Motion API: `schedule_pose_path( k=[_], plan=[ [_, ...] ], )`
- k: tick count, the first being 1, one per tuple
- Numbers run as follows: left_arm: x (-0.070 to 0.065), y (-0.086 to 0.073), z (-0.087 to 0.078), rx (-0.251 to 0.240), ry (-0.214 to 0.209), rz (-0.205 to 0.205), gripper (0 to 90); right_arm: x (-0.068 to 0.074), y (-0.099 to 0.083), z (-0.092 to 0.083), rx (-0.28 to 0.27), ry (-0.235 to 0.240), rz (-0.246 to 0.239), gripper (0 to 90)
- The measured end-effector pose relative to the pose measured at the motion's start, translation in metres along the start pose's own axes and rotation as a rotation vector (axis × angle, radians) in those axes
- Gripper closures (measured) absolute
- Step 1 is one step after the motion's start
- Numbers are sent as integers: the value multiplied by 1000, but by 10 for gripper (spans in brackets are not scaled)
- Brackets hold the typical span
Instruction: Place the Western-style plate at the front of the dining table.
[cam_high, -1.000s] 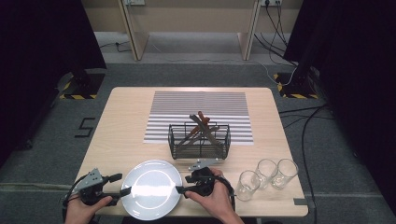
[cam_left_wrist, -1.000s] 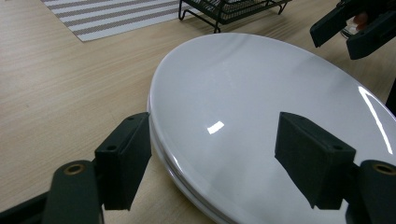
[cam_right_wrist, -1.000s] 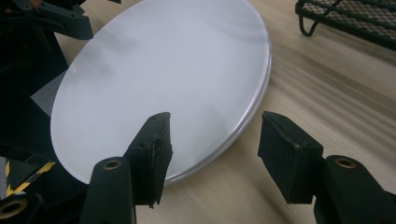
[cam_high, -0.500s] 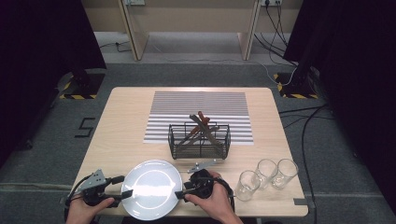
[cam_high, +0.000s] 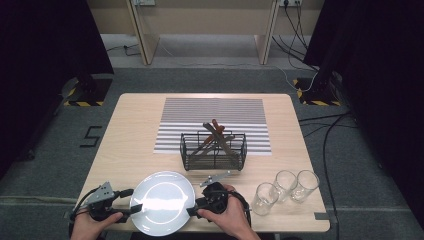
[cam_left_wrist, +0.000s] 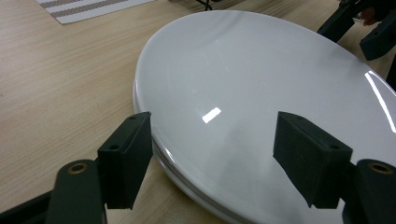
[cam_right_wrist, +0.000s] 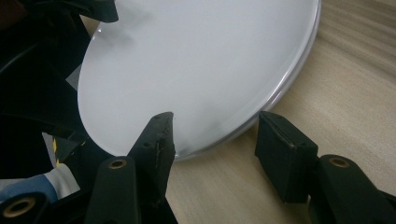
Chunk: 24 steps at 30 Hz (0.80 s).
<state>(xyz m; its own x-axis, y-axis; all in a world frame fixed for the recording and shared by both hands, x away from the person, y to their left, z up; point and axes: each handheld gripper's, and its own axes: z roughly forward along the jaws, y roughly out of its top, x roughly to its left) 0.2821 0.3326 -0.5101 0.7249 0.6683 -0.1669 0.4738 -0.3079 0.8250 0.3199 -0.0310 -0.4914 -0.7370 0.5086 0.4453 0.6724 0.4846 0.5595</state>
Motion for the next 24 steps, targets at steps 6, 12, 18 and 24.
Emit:
schedule_pose_path(
  k=[6,12,18,24],
  plan=[
    [0,0,0,-1,-6,-4,287,0,0,0,13,5,1,482],
    [-1,0,1,13,-2,8,289,0,1,-1,20,11,13,484],
    [-1,0,2,22,2,6,290,-1,2,-1,4,33,32,494],
    [-1,-1,3,27,4,2,286,-1,6,-2,-10,39,40,504]
  ],
)
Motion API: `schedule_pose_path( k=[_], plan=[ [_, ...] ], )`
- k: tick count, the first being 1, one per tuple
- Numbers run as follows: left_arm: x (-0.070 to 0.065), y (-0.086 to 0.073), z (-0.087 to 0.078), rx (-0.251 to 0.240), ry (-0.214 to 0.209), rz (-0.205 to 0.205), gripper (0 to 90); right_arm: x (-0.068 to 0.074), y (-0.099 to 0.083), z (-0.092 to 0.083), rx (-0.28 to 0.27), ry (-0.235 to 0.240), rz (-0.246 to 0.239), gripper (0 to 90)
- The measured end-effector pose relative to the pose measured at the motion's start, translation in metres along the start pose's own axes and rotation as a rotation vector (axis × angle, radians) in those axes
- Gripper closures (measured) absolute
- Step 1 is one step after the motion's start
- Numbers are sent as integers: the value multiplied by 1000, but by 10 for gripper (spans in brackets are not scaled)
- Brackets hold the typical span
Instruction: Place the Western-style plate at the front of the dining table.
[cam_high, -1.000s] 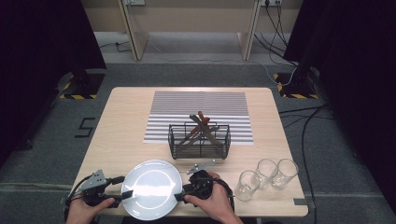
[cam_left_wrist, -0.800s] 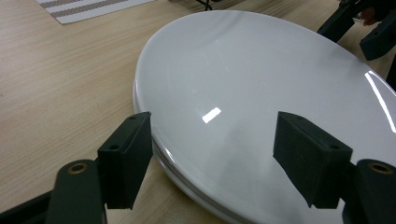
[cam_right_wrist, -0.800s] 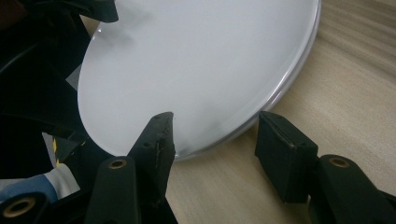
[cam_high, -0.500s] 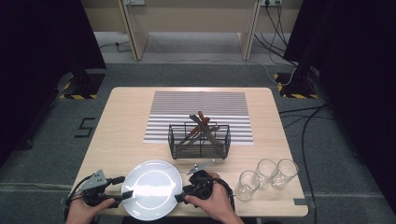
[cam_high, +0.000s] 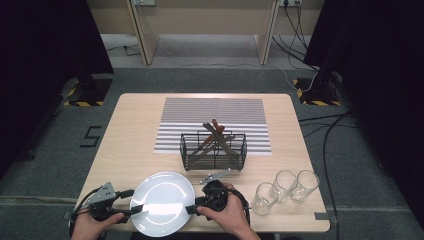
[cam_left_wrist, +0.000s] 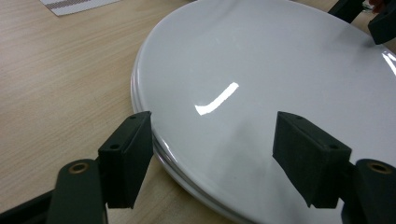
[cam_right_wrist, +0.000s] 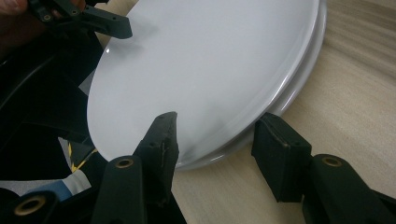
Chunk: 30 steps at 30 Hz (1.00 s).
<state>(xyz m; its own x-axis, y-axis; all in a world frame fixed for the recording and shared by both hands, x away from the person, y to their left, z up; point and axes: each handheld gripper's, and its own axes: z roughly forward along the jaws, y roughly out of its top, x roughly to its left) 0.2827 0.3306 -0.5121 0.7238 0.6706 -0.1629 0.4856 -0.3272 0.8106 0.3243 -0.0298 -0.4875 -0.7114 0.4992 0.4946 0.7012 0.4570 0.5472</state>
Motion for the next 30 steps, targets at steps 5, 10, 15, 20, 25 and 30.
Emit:
schedule_pose_path(
  k=[5,10,15,20,25,30],
  plan=[
    [0,0,0,5,2,-6,280,-5,3,0,-15,15,28,505],
    [0,0,1,7,4,-6,276,-8,5,0,-26,19,45,509],
    [1,0,1,11,7,-10,273,-11,10,1,-34,23,59,517],
    [0,-1,2,19,17,-14,275,-12,13,3,-46,46,73,527],
    [0,0,2,22,21,-18,281,-11,17,10,-42,57,72,529],
    [0,0,3,25,28,-23,282,-13,21,16,-35,66,82,528]
  ],
)
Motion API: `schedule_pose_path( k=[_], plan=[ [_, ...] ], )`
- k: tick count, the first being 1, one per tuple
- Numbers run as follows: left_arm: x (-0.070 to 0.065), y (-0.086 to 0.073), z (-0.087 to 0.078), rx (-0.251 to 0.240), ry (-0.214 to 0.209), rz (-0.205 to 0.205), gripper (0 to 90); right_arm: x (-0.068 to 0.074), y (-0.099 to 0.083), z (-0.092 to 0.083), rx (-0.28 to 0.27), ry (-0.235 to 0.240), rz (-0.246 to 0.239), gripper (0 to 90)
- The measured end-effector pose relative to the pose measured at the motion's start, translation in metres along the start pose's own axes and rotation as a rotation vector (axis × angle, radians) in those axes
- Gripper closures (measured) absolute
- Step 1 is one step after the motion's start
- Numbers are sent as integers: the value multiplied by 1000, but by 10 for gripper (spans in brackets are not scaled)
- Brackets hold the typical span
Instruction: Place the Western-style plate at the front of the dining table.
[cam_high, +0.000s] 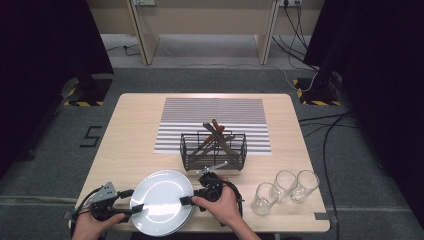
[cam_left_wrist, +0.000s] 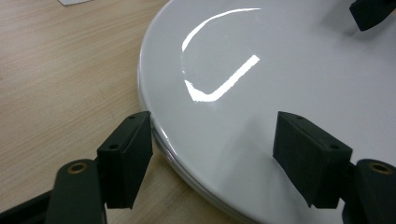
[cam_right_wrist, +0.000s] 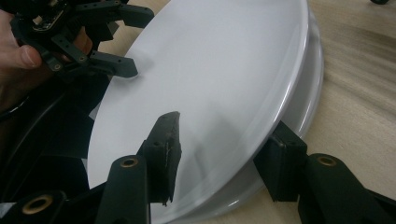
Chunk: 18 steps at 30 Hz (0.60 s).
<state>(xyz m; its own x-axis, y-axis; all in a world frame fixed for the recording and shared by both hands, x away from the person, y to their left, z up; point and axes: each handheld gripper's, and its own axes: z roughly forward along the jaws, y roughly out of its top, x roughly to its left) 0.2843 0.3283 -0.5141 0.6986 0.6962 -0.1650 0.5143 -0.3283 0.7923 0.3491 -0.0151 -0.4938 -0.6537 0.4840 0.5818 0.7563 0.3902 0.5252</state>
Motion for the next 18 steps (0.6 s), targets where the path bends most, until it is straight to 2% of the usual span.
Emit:
schedule_pose_path(
  k=[12,18],
  plan=[
    [-1,0,2,14,14,-1,273,-7,9,10,-6,13,30,542],
    [-1,0,2,13,17,-2,273,-11,11,11,-11,-2,41,621]
  ],
)
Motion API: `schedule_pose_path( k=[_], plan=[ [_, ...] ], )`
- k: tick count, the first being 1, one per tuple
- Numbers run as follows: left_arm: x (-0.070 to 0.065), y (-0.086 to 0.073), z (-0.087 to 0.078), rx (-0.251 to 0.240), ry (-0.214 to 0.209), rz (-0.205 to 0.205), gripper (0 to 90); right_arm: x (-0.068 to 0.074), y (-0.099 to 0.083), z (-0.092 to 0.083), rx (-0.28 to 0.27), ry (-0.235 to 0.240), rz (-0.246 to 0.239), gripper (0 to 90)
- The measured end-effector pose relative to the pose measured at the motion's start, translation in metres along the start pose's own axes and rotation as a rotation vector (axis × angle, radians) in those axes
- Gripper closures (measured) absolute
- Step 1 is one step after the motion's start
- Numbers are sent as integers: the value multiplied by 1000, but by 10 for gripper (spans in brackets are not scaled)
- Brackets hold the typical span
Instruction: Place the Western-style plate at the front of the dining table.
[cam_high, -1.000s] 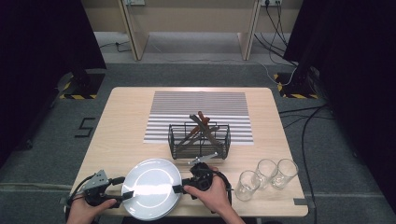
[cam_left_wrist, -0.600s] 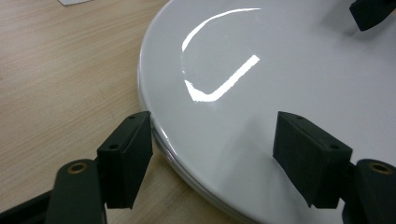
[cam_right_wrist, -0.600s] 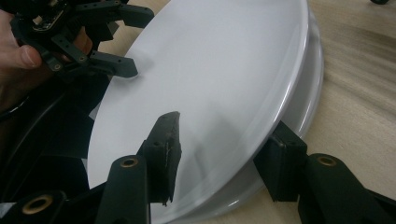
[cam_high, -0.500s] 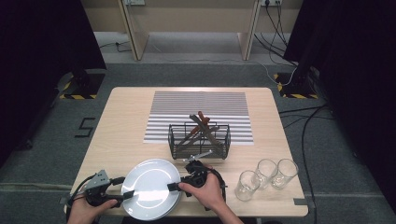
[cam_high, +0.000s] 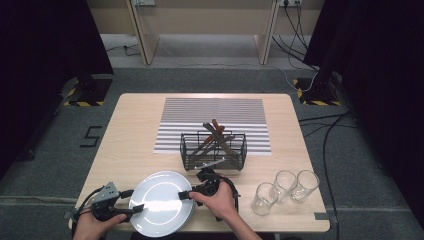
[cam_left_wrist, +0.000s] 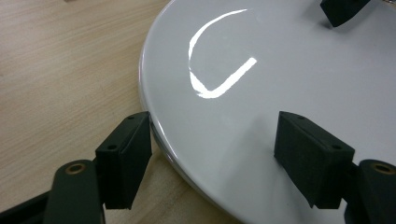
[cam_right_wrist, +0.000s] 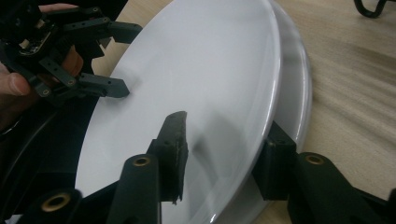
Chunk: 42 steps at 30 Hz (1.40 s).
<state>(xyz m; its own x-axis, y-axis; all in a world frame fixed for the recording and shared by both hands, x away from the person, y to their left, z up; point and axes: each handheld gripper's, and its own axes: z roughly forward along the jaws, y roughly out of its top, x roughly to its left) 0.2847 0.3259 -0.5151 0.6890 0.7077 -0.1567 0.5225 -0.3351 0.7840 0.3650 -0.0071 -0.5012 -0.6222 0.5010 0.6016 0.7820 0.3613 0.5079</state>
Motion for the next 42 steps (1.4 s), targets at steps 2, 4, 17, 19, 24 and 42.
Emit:
schedule_pose_path(
  k=[2,4,17,19,24,42],
  plan=[
    [0,0,0,-1,0,-2,274,-1,0,0,0,-5,9,649],
    [0,0,0,-4,0,-6,276,-2,1,0,-1,-3,22,661],
    [7,1,-6,-76,8,-47,241,-10,3,-6,-92,96,148,808],
    [7,1,-9,-84,22,-42,239,-10,4,-7,-103,113,164,824],
    [7,3,-11,-109,29,-47,233,-8,7,-16,-146,137,184,861],
    [5,6,-16,-193,18,-65,233,6,12,-37,-210,35,87,865]
  ],
)
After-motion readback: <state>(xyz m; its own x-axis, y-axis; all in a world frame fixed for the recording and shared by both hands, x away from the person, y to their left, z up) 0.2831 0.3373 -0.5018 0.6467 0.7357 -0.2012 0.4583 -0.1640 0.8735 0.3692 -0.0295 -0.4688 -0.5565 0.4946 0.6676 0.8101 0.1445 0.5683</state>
